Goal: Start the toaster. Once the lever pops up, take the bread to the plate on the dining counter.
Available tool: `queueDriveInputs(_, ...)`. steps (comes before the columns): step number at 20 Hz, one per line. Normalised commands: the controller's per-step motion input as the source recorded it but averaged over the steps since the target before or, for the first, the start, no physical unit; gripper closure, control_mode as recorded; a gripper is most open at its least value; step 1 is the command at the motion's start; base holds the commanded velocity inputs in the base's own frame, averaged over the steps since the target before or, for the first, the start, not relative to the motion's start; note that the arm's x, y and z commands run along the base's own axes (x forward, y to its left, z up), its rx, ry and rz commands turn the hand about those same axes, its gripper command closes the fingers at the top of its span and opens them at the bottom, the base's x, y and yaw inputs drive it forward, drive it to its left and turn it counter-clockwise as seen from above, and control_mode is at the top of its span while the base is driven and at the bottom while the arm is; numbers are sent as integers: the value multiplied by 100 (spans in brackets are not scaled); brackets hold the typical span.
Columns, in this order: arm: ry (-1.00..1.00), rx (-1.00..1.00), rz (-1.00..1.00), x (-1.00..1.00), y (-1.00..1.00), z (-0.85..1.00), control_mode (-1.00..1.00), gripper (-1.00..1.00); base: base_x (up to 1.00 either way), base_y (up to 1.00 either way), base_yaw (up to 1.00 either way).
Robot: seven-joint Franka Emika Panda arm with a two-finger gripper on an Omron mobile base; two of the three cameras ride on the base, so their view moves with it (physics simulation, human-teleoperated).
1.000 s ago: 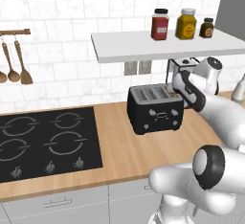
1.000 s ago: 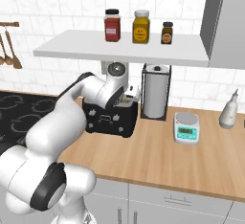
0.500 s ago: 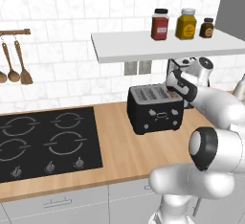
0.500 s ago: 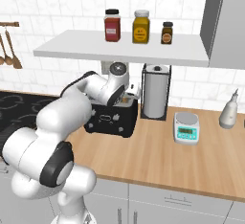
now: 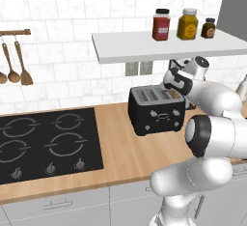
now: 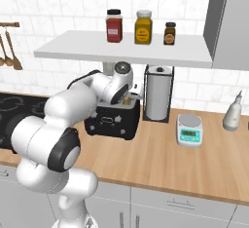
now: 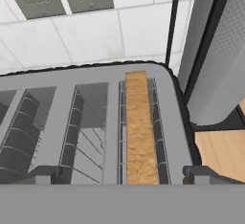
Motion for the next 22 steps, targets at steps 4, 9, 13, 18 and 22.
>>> queueDriveInputs(4, 4, 0, 0, 15, -2, -22, -100, -100, 0, 0, 0)
queueDriveInputs(9, 2, -1, 0, 18, -3, -14, -100, -100, 0, 0, 0)
queueDriveInputs(13, 0, -1, 0, 10, -5, -11, -100, -100, 0, 0, 0)
queueDriveInputs(18, 0, -1, 0, 1, -1, -15, -100, -100, 0, 0, 0)
queueDriveInputs(22, 0, -1, 0, 2, 0, -5, -100, 100, 0, 0, 0)
